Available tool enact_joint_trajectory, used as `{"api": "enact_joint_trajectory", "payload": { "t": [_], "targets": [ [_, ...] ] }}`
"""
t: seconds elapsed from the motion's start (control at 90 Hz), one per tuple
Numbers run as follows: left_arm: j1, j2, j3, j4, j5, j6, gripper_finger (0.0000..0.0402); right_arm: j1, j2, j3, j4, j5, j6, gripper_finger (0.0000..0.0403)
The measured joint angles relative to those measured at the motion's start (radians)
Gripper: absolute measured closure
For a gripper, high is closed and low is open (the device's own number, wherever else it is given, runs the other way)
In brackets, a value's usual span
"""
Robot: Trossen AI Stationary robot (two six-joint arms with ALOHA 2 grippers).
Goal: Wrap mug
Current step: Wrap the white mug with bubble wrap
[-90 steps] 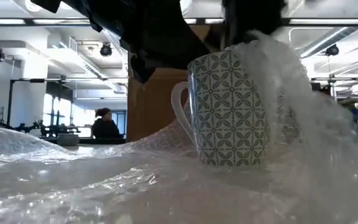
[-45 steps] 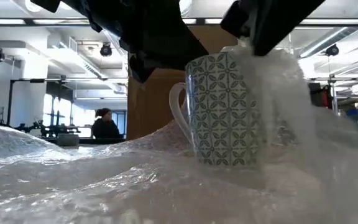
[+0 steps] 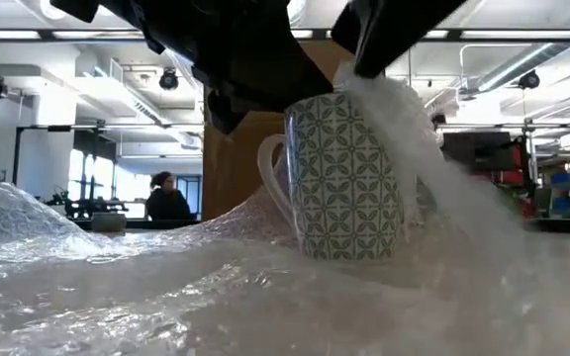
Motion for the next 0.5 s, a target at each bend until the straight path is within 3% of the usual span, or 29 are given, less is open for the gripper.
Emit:
{"api": "enact_joint_trajectory", "payload": {
  "t": [0.5],
  "targets": [
    [-0.001, 0.000, 0.002, -0.002, -0.002, 0.000, 0.0381, -0.066, 0.120, -0.010, 0.051, -0.018, -0.054, 0.0403]
  ]
}}
